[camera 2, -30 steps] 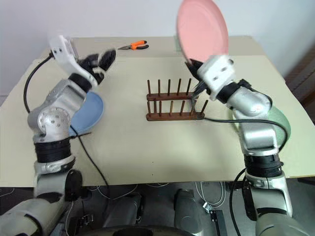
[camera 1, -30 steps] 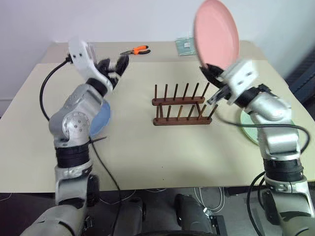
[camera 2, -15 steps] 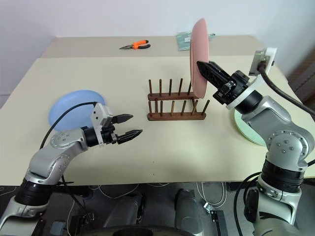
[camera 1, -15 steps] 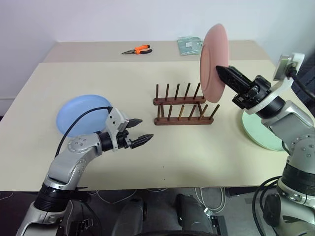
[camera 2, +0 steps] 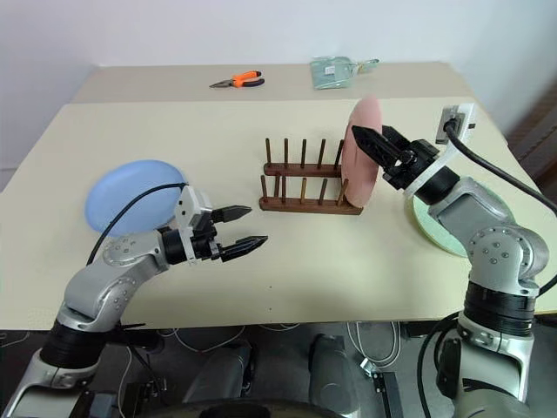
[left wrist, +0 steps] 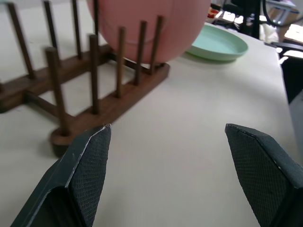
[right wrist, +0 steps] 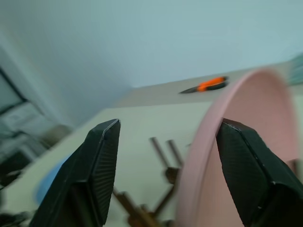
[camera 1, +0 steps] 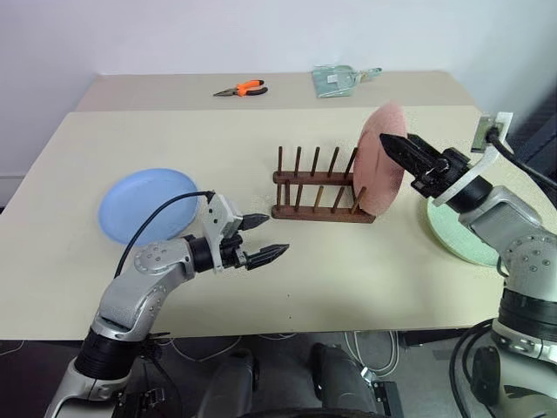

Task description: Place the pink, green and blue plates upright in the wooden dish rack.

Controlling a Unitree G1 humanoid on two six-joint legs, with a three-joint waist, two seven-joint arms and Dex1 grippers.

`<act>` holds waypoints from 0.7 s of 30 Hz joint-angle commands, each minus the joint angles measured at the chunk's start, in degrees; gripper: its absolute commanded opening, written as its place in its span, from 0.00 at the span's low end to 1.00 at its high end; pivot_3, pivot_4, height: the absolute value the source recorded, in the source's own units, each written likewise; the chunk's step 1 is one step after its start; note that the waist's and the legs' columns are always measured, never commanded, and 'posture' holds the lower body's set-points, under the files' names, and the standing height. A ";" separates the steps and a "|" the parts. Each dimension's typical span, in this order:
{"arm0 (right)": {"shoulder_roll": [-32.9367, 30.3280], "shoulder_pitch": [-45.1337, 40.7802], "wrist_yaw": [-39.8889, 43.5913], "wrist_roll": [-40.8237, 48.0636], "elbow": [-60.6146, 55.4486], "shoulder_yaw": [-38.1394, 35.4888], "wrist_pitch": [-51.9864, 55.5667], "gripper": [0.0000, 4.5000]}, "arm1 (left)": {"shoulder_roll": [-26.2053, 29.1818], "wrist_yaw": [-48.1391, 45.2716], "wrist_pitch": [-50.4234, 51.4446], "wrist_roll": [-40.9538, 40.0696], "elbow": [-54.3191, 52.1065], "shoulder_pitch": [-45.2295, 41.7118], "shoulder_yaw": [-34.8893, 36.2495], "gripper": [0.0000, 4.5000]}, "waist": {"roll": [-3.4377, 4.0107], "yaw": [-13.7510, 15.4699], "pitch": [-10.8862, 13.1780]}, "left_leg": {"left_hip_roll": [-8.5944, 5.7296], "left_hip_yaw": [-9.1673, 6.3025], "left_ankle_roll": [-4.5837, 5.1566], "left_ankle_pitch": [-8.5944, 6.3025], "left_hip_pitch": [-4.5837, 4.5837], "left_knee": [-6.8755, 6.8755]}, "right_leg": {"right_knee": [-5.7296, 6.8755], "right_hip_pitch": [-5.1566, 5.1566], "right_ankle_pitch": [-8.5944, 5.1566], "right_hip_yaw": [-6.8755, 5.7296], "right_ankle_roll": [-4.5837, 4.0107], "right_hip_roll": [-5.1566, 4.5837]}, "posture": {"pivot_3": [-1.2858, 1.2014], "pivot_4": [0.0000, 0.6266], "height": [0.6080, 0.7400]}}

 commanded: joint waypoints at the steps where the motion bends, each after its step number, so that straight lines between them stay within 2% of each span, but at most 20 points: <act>1: -3.27 -0.89 -0.29 -0.85 -0.60 -6.84 -3.84 0.63 | -0.43 -0.45 -0.70 0.84 -1.62 -0.17 -1.07 0.88 | 0.00 0.04 0.00 | 0.00 0.00 0.00 0.00 0.00 0.00 | -0.01 0.00 0.00 0.00 0.00 0.00 | 0.52 0.24 1.00; 5: -7.36 4.54 -1.30 -5.16 0.55 -11.88 -5.31 0.63 | -0.97 -0.70 -1.71 2.72 0.12 -0.94 -2.65 0.88 | -0.01 0.28 0.00 | 0.00 -0.02 0.01 0.00 0.01 0.00 | -0.02 0.04 -0.01 -0.01 0.00 0.00 | 0.52 0.24 1.00; 7: -9.77 9.10 -0.29 -9.76 0.64 -11.45 -6.60 0.63 | -1.01 -1.30 -2.34 4.05 1.30 -1.48 -3.70 0.88 | 0.00 0.73 -0.01 | 0.00 0.00 0.02 -0.01 0.02 0.00 | -0.03 0.05 -0.01 -0.01 0.00 0.00 | 0.52 0.24 1.00; 10: -15.31 19.42 3.58 -22.77 -0.53 -2.81 -11.34 0.63 | -1.52 -2.49 -3.22 5.24 2.81 -2.39 -5.02 0.88 | 0.06 1.03 -0.03 | 0.00 0.08 0.02 -0.02 0.02 0.03 | -0.03 0.05 -0.03 0.02 0.02 0.00 | 0.52 0.24 1.00; 13: -17.89 25.39 4.53 -33.53 0.25 5.48 -16.51 0.63 | -2.30 -3.43 -3.60 5.84 3.77 -3.38 -5.65 0.88 | 0.08 0.74 -0.03 | 0.01 0.13 0.03 -0.02 0.02 0.06 | -0.03 0.04 -0.15 0.02 0.20 0.00 | 0.52 0.24 1.00; 17: -17.93 26.41 2.78 -43.08 4.22 12.33 -19.02 0.63 | -2.95 -4.07 -3.69 6.35 4.34 -4.35 -6.11 0.88 | 0.18 0.71 -0.04 | 0.03 0.16 0.02 -0.02 0.04 0.07 | -0.02 0.04 -0.15 0.05 0.20 -0.01 | 0.52 0.24 1.00; 20: -16.92 24.84 1.22 -47.28 7.82 14.64 -18.82 0.63 | -3.11 -4.26 -3.44 6.28 4.09 -4.47 -5.98 0.88 | 0.18 0.95 -0.04 | 0.02 0.14 0.02 -0.02 0.02 0.08 | -0.02 0.04 -0.14 0.04 0.20 -0.01 | 0.52 0.24 1.00; 21: -16.87 24.40 0.84 -48.58 8.89 15.15 -19.14 0.51 | -3.08 -4.29 -3.44 6.29 4.00 -4.38 -5.94 0.88 | 0.17 0.99 -0.04 | 0.02 0.15 0.03 -0.02 0.03 0.10 | -0.03 0.05 -0.14 0.05 0.20 -0.02 | 0.52 0.24 1.00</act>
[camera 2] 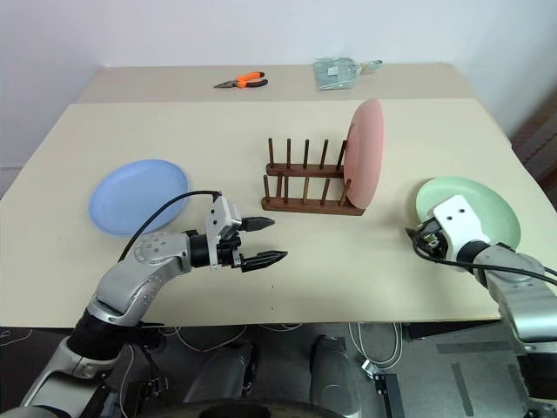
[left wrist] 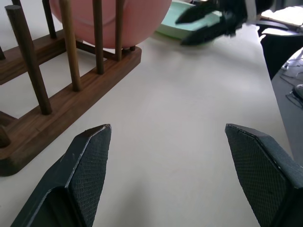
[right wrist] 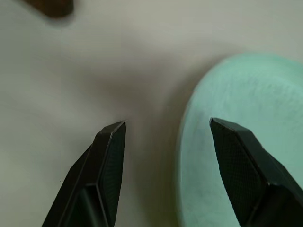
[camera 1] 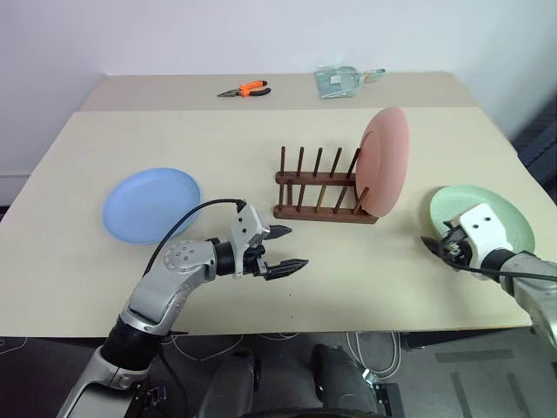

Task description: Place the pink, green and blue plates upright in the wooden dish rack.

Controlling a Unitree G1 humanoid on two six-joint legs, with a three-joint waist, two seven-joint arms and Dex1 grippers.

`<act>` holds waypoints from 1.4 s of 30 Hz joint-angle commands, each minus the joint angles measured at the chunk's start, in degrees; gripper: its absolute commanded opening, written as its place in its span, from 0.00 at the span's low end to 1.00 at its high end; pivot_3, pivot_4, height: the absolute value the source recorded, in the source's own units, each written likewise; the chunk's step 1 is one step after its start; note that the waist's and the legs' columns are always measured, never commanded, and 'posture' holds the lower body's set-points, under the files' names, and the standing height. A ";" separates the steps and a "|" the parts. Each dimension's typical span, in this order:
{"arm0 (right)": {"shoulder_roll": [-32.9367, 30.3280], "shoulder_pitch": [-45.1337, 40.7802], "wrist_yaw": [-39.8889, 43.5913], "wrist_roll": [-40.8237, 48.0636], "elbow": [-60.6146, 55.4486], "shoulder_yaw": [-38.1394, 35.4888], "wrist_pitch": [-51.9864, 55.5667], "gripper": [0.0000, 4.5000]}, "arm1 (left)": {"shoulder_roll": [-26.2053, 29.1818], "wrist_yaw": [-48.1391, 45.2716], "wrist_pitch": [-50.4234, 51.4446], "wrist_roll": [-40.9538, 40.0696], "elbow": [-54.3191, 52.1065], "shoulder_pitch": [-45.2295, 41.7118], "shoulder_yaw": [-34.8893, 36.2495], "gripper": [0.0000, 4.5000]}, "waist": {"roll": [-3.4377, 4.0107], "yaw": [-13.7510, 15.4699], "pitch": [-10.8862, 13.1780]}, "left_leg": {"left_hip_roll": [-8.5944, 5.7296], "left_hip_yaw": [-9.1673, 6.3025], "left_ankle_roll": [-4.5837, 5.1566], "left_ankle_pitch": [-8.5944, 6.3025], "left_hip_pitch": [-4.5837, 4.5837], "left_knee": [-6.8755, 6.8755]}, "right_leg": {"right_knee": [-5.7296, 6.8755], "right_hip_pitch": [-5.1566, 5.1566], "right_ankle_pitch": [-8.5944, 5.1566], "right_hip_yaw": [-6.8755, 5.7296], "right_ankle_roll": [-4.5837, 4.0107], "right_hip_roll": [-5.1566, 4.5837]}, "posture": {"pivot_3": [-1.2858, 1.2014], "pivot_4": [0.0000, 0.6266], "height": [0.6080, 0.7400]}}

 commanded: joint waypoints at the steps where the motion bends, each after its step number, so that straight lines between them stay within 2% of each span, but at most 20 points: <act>1: -0.23 -1.78 -1.85 -5.00 2.90 0.49 -1.13 0.43 | -0.09 -0.42 -0.84 0.30 -1.44 -0.33 0.38 0.88 | -0.02 0.12 0.00 | 0.00 -0.01 0.00 0.00 -0.01 0.04 | 0.00 0.01 0.00 0.00 0.00 0.00 | 0.52 0.24 1.00; 5: 1.18 -3.41 -2.06 -5.82 4.05 -0.61 -1.90 0.01 | 0.06 -0.23 -0.88 0.57 -1.79 0.23 0.46 0.88 | -0.03 0.23 0.01 | -0.02 -0.06 0.01 0.00 -0.03 0.07 | 0.00 0.04 0.00 -0.01 0.00 0.00 | 0.52 0.24 1.00; 11: 3.67 -7.66 -6.91 -7.60 0.07 -5.03 -9.22 0.01 | -0.73 1.10 -0.89 0.35 -2.13 1.05 1.41 0.88 | 0.12 0.05 0.06 | 0.00 -0.05 0.01 -0.01 0.00 0.05 | 0.03 0.02 0.00 0.00 0.01 0.02 | 0.52 0.24 1.00; 14: 4.67 -14.24 -10.26 -8.14 -4.08 -6.93 -12.43 0.01 | -1.41 2.29 -1.47 0.71 -1.18 1.01 2.42 0.88 | 0.22 -0.11 0.12 | -0.02 -0.03 0.01 -0.01 -0.01 0.07 | 0.03 0.01 0.01 0.01 0.02 0.01 | 0.52 0.24 1.00; 17: 7.60 -24.69 -9.43 0.80 -8.60 -9.73 -8.91 0.01 | -1.95 3.34 -1.99 1.30 0.18 0.67 3.34 0.88 | 0.27 -0.36 0.12 | 0.00 -0.04 0.01 -0.01 0.01 0.05 | 0.06 0.00 0.01 0.01 0.02 0.03 | 0.52 0.24 1.00; 21: 12.11 -37.25 -6.22 23.46 -17.44 -12.36 4.26 0.01 | -3.13 7.33 -6.20 3.73 3.31 -0.03 6.50 0.88 | 0.24 0.04 0.11 | 0.02 -0.23 0.01 -0.01 -0.02 0.00 | 0.04 0.02 0.13 -0.07 -0.16 0.07 | 0.52 0.24 1.00; 26: 19.54 -45.94 -14.14 48.98 -22.86 -11.95 16.09 0.01 | -1.93 9.17 -12.58 6.41 6.36 1.80 10.42 0.88 | 0.20 0.18 0.11 | 0.02 -0.39 0.02 -0.01 -0.05 -0.01 | 0.00 0.03 0.12 -0.12 -0.20 0.05 | 0.52 0.24 1.00; 29: 28.38 -46.94 -23.93 56.22 -23.46 -8.10 17.42 0.01 | -0.68 9.11 -14.98 7.30 7.55 3.24 12.08 0.88 | 0.20 0.09 0.09 | 0.01 -0.44 0.02 -0.01 -0.04 -0.02 | 0.01 0.00 0.12 -0.10 -0.20 0.03 | 0.52 0.24 1.00; 30: 32.61 -45.80 -27.83 56.71 -22.54 -6.35 17.46 0.01 | -0.37 9.16 -15.40 7.58 7.69 3.62 12.27 0.88 | 0.23 0.02 0.08 | 0.01 -0.45 0.02 -0.01 -0.01 -0.05 | 0.02 -0.01 0.13 -0.10 -0.20 0.03 | 0.52 0.24 1.00; 32: 37.10 -44.00 -32.20 56.69 -21.52 -4.46 17.62 0.01 | -0.29 9.15 -15.81 7.90 7.73 4.00 12.36 0.88 | 0.24 -0.20 0.06 | 0.01 -0.45 0.02 -0.01 0.01 -0.11 | 0.08 -0.10 0.14 -0.07 -0.21 0.04 | 0.52 0.24 1.00; 36: 40.97 -39.56 -35.63 53.15 -19.94 -1.81 16.90 0.01 | -1.26 9.72 -16.02 8.32 7.14 4.38 11.60 0.88 | 0.26 0.21 0.07 | -0.06 -0.34 0.00 0.00 -0.07 -0.11 | 0.12 -0.16 0.16 -0.08 -0.18 0.05 | 0.52 0.24 1.00; 42: 41.22 -36.74 -36.57 52.48 -20.43 -2.65 16.43 0.01 | -2.34 9.45 -15.21 8.28 5.92 4.92 10.90 0.88 | 0.27 -0.34 0.07 | -0.03 -0.25 0.00 0.00 -0.02 -0.11 | 0.18 -0.19 0.24 -0.08 -0.04 0.09 | 0.52 0.24 1.00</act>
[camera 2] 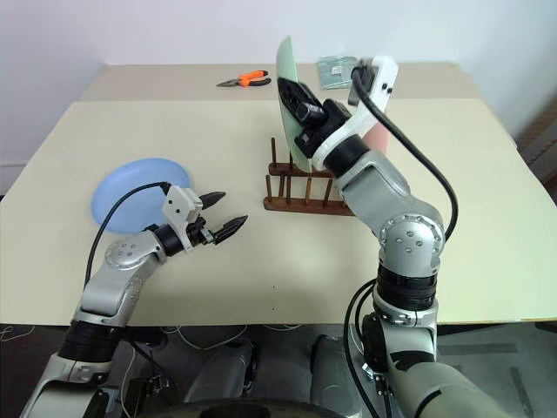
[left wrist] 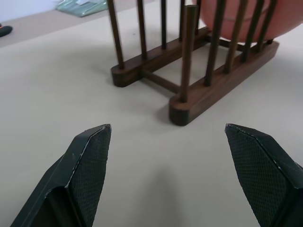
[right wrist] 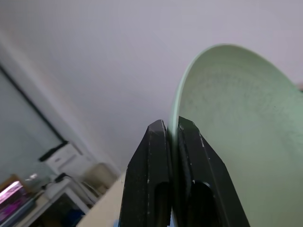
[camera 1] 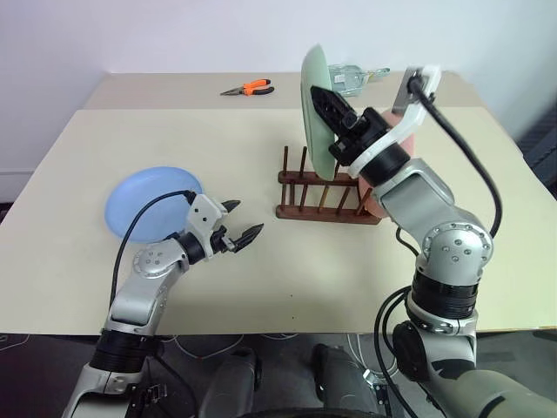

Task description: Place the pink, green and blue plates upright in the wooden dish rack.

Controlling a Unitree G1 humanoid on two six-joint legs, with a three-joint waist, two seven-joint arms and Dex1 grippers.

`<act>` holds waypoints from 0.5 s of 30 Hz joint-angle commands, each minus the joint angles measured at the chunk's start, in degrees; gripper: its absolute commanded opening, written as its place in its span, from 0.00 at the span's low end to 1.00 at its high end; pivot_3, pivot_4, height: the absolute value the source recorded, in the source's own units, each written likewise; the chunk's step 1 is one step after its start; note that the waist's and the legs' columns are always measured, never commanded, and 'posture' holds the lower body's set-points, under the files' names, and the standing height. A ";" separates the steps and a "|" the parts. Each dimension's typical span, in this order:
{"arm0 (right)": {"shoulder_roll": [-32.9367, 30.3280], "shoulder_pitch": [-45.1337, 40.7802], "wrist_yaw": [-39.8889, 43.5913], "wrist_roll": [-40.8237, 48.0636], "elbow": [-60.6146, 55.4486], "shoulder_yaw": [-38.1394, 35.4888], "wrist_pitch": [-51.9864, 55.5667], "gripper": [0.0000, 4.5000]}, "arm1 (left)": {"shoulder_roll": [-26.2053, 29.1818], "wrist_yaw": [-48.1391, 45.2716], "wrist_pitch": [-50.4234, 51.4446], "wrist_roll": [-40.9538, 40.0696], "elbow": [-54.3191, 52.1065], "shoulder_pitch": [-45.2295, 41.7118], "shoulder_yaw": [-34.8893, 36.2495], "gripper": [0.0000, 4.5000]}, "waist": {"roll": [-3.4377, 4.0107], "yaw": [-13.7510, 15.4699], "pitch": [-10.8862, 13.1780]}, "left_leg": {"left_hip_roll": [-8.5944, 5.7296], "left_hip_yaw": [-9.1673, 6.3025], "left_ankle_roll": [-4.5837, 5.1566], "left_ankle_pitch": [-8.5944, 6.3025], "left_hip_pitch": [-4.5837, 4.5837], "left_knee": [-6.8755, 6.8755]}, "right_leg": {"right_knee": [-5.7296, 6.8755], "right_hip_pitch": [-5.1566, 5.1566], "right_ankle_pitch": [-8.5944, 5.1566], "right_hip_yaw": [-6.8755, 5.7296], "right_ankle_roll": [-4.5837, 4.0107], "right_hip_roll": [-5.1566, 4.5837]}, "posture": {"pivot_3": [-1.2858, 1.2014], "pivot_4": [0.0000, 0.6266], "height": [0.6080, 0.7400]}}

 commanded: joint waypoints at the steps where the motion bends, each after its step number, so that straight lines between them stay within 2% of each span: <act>1: 0.02 -0.18 -0.87 1.30 -2.60 -2.13 -1.64 0.01 | -0.05 -0.29 -0.31 -0.21 -2.57 0.50 -0.15 0.88 | 0.00 -0.22 0.00 | 0.01 0.00 0.00 0.00 0.01 -0.01 | 0.01 0.00 0.00 0.00 0.00 0.02 | 0.52 0.24 1.00; 7: 0.72 0.81 -3.79 3.64 -3.07 -3.61 -2.18 0.01 | -0.37 -0.76 -0.04 -0.19 -2.49 0.34 -0.53 0.88 | 0.00 -0.89 0.00 | 0.02 -0.02 0.00 0.00 0.01 -0.03 | 0.00 0.02 -0.01 -0.01 0.01 0.02 | 0.52 0.24 1.00; 15: 1.73 -0.80 -7.81 14.15 -6.87 -5.24 -5.11 0.01 | -0.78 -1.45 0.76 -0.45 -3.24 0.70 -0.95 0.88 | 0.01 -1.07 0.00 | 0.04 -0.03 0.01 0.00 0.02 -0.09 | 0.00 -0.01 -0.01 0.00 0.01 0.03 | 0.52 0.24 1.00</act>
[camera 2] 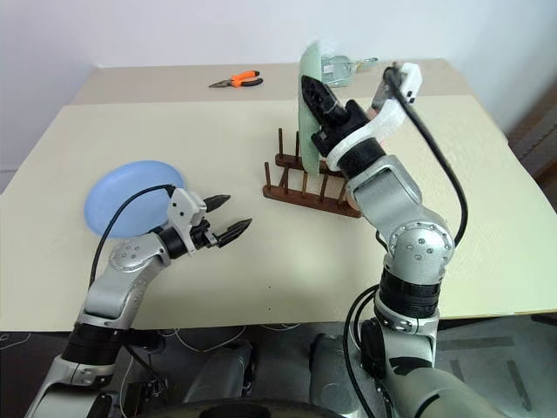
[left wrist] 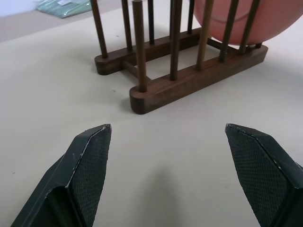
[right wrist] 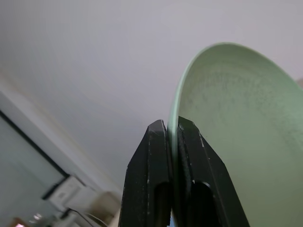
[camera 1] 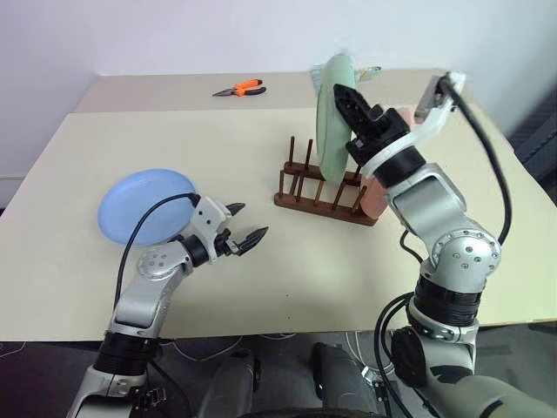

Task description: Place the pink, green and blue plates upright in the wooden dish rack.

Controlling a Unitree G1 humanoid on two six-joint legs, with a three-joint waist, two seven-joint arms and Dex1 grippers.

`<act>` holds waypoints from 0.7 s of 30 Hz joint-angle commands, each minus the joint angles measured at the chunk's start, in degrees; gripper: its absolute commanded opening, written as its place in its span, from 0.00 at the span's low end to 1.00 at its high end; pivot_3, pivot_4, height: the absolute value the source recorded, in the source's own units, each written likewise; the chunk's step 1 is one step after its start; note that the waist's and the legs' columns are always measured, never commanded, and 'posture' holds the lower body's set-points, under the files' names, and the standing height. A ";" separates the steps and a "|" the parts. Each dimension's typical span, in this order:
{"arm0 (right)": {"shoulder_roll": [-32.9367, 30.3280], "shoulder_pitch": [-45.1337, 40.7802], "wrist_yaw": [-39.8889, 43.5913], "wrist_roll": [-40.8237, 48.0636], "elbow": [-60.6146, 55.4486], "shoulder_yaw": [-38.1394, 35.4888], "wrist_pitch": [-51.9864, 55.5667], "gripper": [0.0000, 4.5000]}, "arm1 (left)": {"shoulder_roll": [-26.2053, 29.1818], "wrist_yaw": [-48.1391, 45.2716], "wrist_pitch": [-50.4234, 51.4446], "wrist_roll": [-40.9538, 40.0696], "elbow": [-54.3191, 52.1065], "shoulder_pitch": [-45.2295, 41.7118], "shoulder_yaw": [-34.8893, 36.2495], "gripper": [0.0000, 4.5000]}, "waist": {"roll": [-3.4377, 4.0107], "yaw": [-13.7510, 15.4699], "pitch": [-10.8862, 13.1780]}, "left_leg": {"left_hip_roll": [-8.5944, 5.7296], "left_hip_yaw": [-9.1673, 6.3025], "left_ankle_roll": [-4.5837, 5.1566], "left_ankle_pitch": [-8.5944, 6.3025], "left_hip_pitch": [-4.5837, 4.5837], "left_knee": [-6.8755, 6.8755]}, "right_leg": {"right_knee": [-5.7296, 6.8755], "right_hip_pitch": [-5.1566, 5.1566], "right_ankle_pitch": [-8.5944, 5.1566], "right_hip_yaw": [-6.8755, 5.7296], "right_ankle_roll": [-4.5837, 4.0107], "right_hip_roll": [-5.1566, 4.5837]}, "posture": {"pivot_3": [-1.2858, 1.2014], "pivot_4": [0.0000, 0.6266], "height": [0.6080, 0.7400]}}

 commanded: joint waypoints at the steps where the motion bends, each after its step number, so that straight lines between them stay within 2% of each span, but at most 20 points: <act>1: 0.14 -1.94 -1.96 3.94 -3.75 -0.73 -2.54 0.01 | -0.14 -0.34 -0.19 -0.56 -2.56 0.15 -0.29 0.88 | 0.00 -0.01 0.00 | 0.00 0.00 0.00 0.00 0.00 0.00 | 0.00 0.00 0.00 0.00 0.00 0.00 | 0.52 0.24 1.00; 9: 1.43 -2.02 -12.12 6.25 -2.98 -0.86 -7.74 0.01 | -0.34 -0.47 0.14 -0.53 -2.86 0.15 -0.63 0.88 | 0.00 0.01 0.00 | 0.01 0.00 0.00 0.00 0.00 -0.02 | -0.01 -0.01 -0.08 0.01 -0.14 0.00 | 0.52 0.24 1.00; 21: 2.54 -2.84 -16.58 4.45 3.34 0.17 -10.32 0.01 | -0.56 -0.39 0.39 -0.54 -3.08 0.23 -1.22 0.88 | 0.01 -0.02 0.00 | 0.01 0.01 0.00 0.00 0.00 -0.06 | -0.02 -0.02 -0.08 0.01 -0.15 0.00 | 0.52 0.24 1.00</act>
